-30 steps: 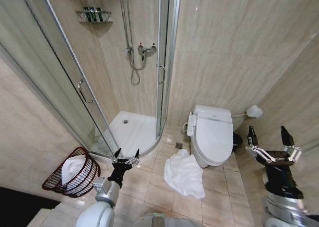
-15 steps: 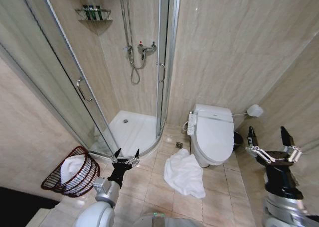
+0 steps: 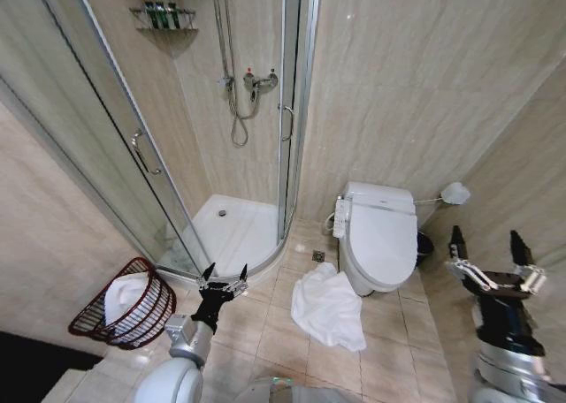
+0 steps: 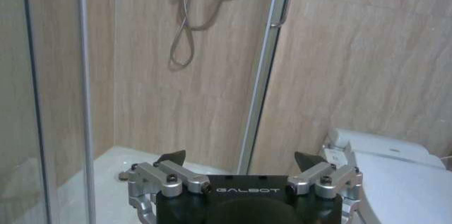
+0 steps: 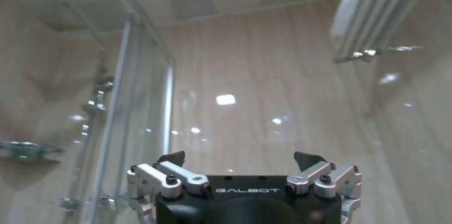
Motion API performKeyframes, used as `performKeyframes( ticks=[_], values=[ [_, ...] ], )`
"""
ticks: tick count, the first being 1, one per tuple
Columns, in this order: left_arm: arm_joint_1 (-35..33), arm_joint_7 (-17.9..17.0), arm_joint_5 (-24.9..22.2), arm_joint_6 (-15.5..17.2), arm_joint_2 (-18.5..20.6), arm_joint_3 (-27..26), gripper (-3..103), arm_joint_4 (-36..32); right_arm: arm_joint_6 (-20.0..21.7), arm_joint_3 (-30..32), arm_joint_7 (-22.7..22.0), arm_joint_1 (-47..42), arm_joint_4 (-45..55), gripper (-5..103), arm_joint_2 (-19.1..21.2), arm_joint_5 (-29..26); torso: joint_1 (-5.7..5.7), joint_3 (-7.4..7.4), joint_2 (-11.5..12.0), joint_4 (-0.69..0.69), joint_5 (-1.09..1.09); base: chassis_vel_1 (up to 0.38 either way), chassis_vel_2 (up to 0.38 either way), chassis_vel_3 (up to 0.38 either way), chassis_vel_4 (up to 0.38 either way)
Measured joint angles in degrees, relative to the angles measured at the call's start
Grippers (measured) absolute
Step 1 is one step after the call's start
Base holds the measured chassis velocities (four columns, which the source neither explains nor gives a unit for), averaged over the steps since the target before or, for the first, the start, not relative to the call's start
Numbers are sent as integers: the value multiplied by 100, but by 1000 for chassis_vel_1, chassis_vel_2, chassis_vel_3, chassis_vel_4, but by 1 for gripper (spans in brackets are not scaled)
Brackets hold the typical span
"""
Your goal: Discard the used towel into the hamper.
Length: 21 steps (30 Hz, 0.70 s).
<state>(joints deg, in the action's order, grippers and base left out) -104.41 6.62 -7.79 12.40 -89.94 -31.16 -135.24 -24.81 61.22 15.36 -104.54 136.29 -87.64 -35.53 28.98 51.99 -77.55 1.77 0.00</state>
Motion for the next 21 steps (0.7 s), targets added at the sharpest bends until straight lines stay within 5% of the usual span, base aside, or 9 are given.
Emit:
performKeyframes(
  ticks=[14,21],
  values=[
    [0,0,0,0,1,0,100,0,853,257,-1746,-54,-134,100,-93,-14,-220,-259,477,0,1,0,0,0,0],
    [0,0,0,0,0,0,100,0,1294,147,-2160,23,185,100,122,277,-306,-370,677,0,0,0,0,0,0]
  ],
)
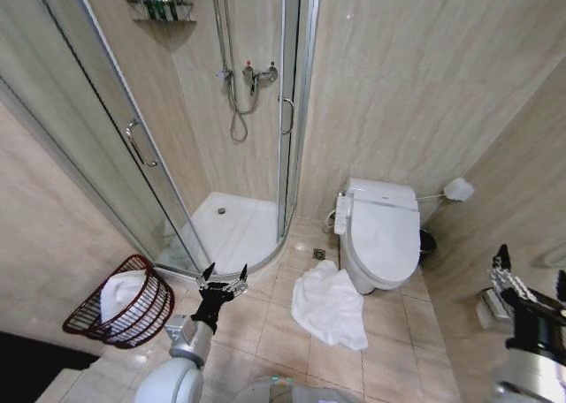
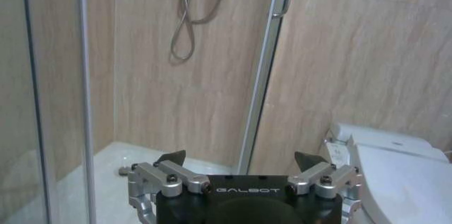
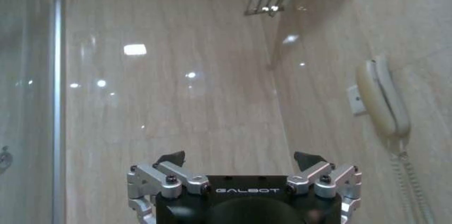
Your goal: Discard the used towel into the hamper.
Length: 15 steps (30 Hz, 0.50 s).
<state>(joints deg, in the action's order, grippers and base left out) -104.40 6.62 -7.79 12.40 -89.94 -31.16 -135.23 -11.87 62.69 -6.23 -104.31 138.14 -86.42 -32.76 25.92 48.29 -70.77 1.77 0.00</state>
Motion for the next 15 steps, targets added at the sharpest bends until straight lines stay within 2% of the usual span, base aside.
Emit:
performKeyframes(
  ticks=[4,7,10,15],
  values=[
    [0,0,0,0,-1,0,100,0,178,-130,-128,-17,128,100,214,124,-55,-66,119,0,1,0,0,0,0],
    [0,0,0,0,0,1,100,0,239,-574,-239,-81,170,100,312,479,-112,-133,244,0,0,0,0,0,0],
    [0,0,0,0,0,0,100,0,257,-800,-280,-110,161,100,399,612,-146,-179,323,0,0,0,0,0,0],
    [0,0,0,0,1,0,100,0,522,-1089,-451,-77,182,100,693,566,-219,-271,487,0,0,0,0,0,0]
  ],
)
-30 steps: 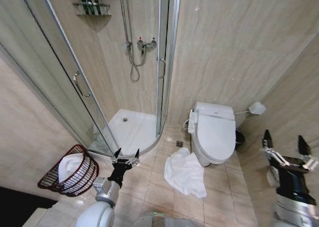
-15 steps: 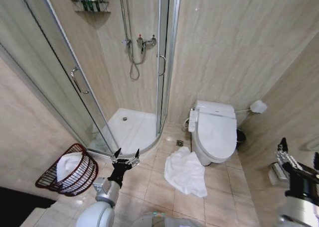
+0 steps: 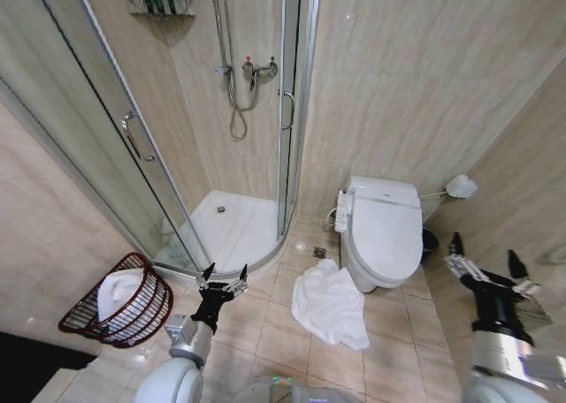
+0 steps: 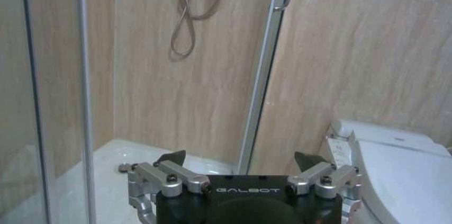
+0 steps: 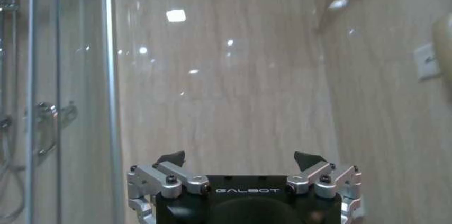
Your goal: Discard the used towel into the hamper.
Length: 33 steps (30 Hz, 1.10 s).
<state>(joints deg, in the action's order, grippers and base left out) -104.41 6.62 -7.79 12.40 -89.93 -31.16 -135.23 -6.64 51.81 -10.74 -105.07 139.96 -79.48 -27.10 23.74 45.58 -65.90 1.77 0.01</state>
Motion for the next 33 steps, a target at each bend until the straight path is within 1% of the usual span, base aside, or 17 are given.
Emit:
performKeyframes(
  ticks=[1,3,5,6,7,8,10,11,13,14,17,18,20,21,25,30,33],
  values=[
    [0,0,0,0,0,0,100,0,0,0,0,0,0,100,0,0,0,0,0,0,0,0,0,0,0],
    [0,0,0,0,-1,0,100,0,148,-273,-120,23,86,100,5,105,-35,-40,77,0,0,0,0,0,0],
    [0,0,0,0,0,0,100,0,204,-774,-184,11,146,100,-168,528,-72,-83,154,0,0,0,0,0,0],
    [0,0,0,0,0,0,100,0,204,-774,-184,11,146,100,-168,528,-72,-83,154,0,0,0,0,0,0],
    [0,0,0,0,-1,0,100,0,151,-1128,-189,-28,145,100,-328,930,-94,-112,206,0,0,0,0,0,0],
    [0,0,0,0,1,0,100,0,112,-1270,-186,-54,136,100,-403,1107,-104,-127,231,0,-1,0,0,0,0],
    [0,0,0,0,-1,0,100,0,73,-1388,-174,-77,121,100,-475,1260,-114,-140,255,0,3,0,0,0,0],
    [0,0,0,0,-1,0,100,0,-75,-1643,-53,-124,30,100,-688,1633,-140,-171,311,-1,1,0,0,0,0],
    [0,0,0,0,1,0,100,0,-281,-1826,142,-154,-89,100,-922,2026,-173,-210,383,-1,0,0,0,0,0],
    [0,0,0,0,1,0,100,0,-281,-1826,142,-154,-89,100,-922,2026,-173,-210,383,-1,0,0,0,0,0],
    [0,0,0,0,-1,0,100,0,-479,-2154,397,-340,-128,100,-1187,2397,-225,-281,506,-1,0,0,0,0,0],
    [0,0,0,0,-1,0,100,0,-479,-2154,397,-340,-128,100,-1187,2397,-225,-281,506,-1,0,0,0,0,0],
    [0,0,0,0,1,0,100,0,-684,-2305,465,-457,-172,100,-1209,2577,-258,-322,580,-1,1,0,0,0,0],
    [0,0,0,0,1,0,100,0,-684,-2305,465,-457,-172,100,-1209,2577,-258,-322,580,-1,1,0,0,0,0],
    [0,0,0,0,-1,0,100,0,-1068,-2265,456,-605,-188,100,-1261,2865,-324,-400,724,0,0,0,0,0,0],
    [0,0,0,0,-1,0,100,0,-1189,-2247,540,-868,-159,100,-1261,2795,-371,-462,833,-1,0,0,0,0,0],
    [0,0,0,-1,-1,0,100,0,-1398,-2255,616,-1029,-309,100,-1262,2721,-421,-521,942,0,0,0,0,0,0]
  ],
)
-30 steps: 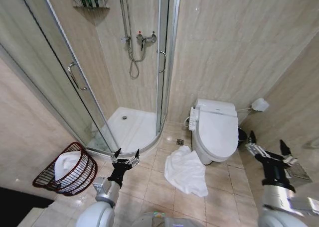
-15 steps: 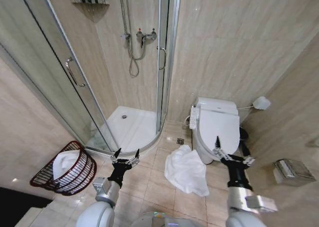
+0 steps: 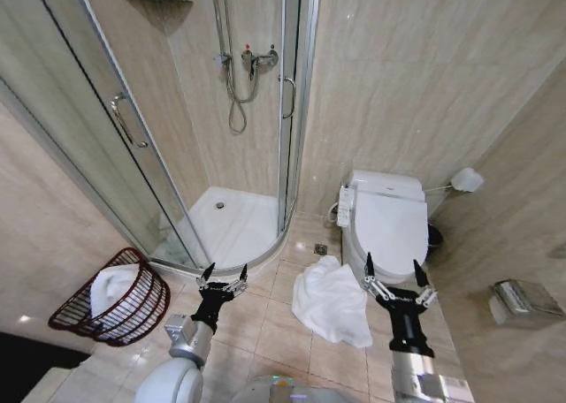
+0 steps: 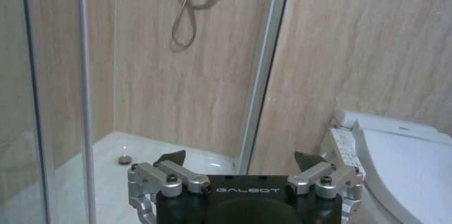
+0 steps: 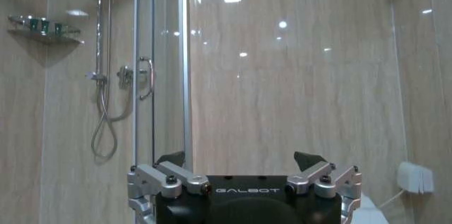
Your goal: Discard the used towel into the hamper.
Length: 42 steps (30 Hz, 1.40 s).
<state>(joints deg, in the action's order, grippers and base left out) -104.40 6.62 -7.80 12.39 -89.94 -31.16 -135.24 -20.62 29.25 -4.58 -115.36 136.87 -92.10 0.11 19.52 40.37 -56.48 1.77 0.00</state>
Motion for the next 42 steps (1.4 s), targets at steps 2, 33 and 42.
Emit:
performKeyframes(
  ticks=[2,33,42],
  values=[
    [0,0,0,0,0,0,100,0,-62,9,13,-17,-67,100,0,-22,-11,-14,25,0,0,0,0,0,0],
    [0,0,0,0,0,0,100,0,-932,473,339,237,-1136,100,94,-1296,-387,-501,888,0,0,0,0,0,0],
    [0,0,0,0,0,0,100,0,-1012,495,379,230,-1077,100,52,-1200,-472,-618,1092,0,0,0,0,0,0]
  ],
)
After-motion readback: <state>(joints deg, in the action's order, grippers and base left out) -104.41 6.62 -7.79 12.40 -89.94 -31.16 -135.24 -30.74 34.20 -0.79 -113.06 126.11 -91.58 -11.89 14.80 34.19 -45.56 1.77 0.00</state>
